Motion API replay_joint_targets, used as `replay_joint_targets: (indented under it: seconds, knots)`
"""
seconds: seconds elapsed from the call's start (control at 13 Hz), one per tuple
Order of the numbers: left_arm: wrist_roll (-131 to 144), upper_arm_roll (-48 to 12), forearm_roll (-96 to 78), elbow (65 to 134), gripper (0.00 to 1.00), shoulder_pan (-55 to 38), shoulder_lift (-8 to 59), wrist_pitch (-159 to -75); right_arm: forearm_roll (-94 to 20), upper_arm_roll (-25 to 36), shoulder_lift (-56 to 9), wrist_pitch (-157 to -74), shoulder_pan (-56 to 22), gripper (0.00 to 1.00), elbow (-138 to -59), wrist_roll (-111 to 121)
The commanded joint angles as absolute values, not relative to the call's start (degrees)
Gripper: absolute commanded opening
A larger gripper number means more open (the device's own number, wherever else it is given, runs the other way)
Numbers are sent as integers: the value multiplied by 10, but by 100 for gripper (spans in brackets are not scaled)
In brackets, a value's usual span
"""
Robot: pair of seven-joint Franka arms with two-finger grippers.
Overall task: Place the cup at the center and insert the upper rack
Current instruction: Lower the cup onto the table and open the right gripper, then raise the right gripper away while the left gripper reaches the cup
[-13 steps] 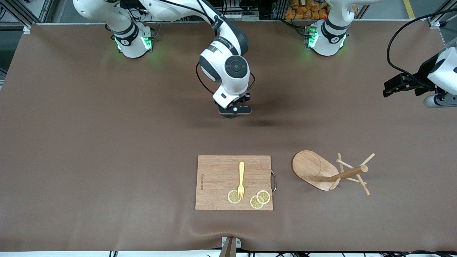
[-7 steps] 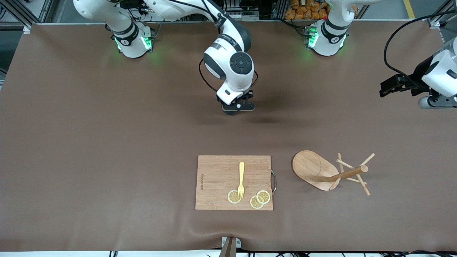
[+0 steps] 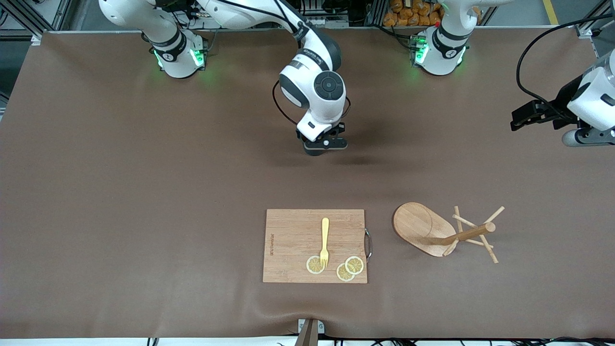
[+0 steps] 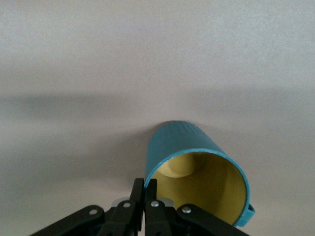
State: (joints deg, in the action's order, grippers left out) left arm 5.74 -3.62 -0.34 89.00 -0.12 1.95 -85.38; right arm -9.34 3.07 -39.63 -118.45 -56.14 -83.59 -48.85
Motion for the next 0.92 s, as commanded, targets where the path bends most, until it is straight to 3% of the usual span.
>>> replay_joint_targets:
  seconds: [0.0, 0.23, 0.31, 0.61, 0.69, 0.84]
  knots:
    - [56, -48, 4, 896, 100, -2, 12, -853, -103, 40, -412, -1181, -570, 0, -814, -497]
    - [58, -57, 8, 896, 100, -2, 11, -847, -103, 40, -414, -1190, -570, 2, -814, -497]
    - [58, -57, 8, 895, 100, -1, 11, -846, -102, 40, -414, -1202, -570, 15, -815, -497]
    - [111, -87, 8, 891, 100, -2, 8, -846, -102, 40, -410, -1211, -567, 88, -815, -495]
    - [126, -97, 8, 891, 100, -1, 8, -846, -100, 40, -406, -1210, -565, 100, -814, -492]
    - [151, -114, 8, 891, 100, -2, 6, -835, -105, 40, -381, -1204, -551, 100, -814, -488]
